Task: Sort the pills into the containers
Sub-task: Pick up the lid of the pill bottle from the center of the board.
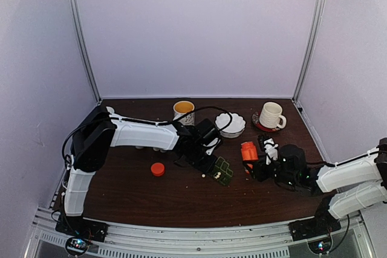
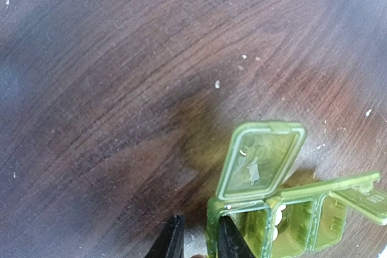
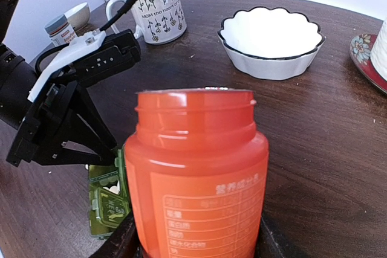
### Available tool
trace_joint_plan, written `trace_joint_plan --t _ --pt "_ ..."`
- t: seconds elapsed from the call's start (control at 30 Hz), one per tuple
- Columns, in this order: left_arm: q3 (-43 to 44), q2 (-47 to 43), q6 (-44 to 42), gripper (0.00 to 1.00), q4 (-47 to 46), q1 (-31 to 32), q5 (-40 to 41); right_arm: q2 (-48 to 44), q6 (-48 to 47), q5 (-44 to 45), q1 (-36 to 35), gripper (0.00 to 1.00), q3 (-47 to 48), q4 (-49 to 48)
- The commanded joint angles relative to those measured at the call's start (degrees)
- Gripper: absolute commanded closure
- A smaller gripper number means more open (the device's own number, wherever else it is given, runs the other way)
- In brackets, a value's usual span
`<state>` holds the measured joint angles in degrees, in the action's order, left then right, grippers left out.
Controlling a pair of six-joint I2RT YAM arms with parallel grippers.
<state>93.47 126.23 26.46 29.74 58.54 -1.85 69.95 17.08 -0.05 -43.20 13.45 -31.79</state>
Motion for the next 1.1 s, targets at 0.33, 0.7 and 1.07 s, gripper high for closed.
trace_joint_plan --t 0.33,0.7,1.07 --pt "1.66 -5.15 -1.14 0.71 -2.29 -0.3 0.95 -4.36 -2.35 0.21 0.86 1.0 -0.67 0.41" --pt "-4.67 -20.77 -1.93 0.59 -4.3 -0.32 4.58 -12.1 -7.6 -4.39 0.89 1.0 -0.21 -1.42" --pt "-24.96 -40.05 -4.88 0.02 -36.26 -0.27 -2.84 -15.62 -6.97 -15.48 -2.9 1.0 10.79 -0.32"
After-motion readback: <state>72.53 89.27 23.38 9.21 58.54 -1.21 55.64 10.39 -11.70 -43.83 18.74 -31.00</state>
